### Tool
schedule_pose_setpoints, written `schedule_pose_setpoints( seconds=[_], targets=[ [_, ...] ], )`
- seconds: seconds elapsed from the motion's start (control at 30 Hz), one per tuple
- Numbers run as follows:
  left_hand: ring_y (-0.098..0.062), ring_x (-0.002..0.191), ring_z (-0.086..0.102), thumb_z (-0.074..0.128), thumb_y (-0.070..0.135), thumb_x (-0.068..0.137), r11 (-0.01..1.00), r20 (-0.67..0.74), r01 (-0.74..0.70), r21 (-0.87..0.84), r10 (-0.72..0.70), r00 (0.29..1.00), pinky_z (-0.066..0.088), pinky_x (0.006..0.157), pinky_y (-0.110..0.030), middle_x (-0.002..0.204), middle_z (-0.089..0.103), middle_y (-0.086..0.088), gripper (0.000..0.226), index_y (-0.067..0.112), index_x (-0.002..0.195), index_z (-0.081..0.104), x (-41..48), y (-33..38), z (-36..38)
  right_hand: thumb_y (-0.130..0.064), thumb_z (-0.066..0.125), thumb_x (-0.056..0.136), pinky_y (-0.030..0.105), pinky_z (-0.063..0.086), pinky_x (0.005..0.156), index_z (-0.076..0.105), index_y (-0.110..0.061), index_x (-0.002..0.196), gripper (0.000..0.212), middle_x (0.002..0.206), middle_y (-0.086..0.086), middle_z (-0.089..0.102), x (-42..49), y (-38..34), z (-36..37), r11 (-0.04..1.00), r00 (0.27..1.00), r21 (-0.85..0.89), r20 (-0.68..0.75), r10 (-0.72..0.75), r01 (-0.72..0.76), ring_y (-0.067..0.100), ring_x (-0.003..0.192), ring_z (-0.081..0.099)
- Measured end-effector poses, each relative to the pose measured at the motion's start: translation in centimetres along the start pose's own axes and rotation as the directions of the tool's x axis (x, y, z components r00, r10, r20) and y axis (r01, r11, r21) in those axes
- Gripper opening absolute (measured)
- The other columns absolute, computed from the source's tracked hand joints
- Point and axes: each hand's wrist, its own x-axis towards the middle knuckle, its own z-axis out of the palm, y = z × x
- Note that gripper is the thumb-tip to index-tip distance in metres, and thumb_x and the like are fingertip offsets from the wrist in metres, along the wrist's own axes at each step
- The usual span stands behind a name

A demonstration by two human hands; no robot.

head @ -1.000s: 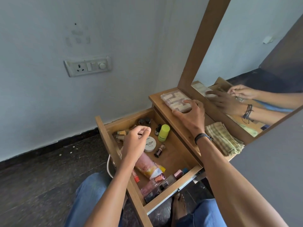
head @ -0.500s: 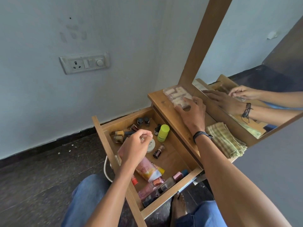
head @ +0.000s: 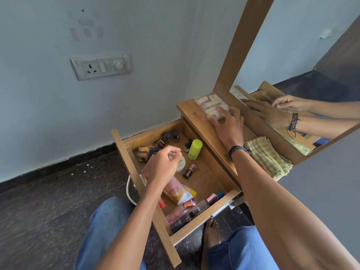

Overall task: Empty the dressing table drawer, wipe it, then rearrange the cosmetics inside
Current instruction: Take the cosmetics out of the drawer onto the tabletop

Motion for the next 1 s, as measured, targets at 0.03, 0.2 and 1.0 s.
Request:
schedule_pose_setpoints(
  seconds=[0.03,0.2,1.0],
  targets=[
    [-0.011,0.101,0.064,0.06,0.038,0.097,1.0,-0.004,0.012,0.011,-0.012,1.0,0.056,0.084,-0.039,0.105,0.071,0.013,0.014,0.035,0.109,0.068,0.1,-0.1,0.1,-0.064,0.059,0.093,0.044,0.036,0.112,0.053,-0.025,0.148,0.068,0.148,0.003,0.037,0.0,0.0,0.0,1.0,1.0,0.0,0.002,0.001,-0.001,0.029,0.134,0.034],
    [-0.005,0.096,0.064,0.055,0.03,0.092,0.996,-0.038,0.064,0.055,-0.062,0.997,0.055,0.085,-0.042,0.097,0.069,0.023,0.019,0.043,0.102,0.067,0.3,-0.3,0.2,-0.066,0.06,0.092,0.043,0.034,0.114,0.053,-0.026,0.148,0.069,0.148,0.002,0.037,0.0,-0.1,-0.2,1.0,1.0,0.009,0.004,-0.001,0.0,0.031,0.133,0.034],
    [-0.014,0.114,0.059,0.045,-0.004,0.088,0.996,-0.032,0.069,0.047,-0.068,0.997,0.054,0.094,-0.043,0.114,0.07,0.012,0.052,0.03,0.121,0.068,0.2,-0.5,-0.3,-0.027,0.076,0.09,0.035,0.06,0.081,0.074,-0.024,0.112,0.022,0.099,-0.013,0.069,-16.4,-1.9,2.6,0.974,0.908,0.178,0.368,-0.198,0.14,0.002,0.087,0.065]
  ],
)
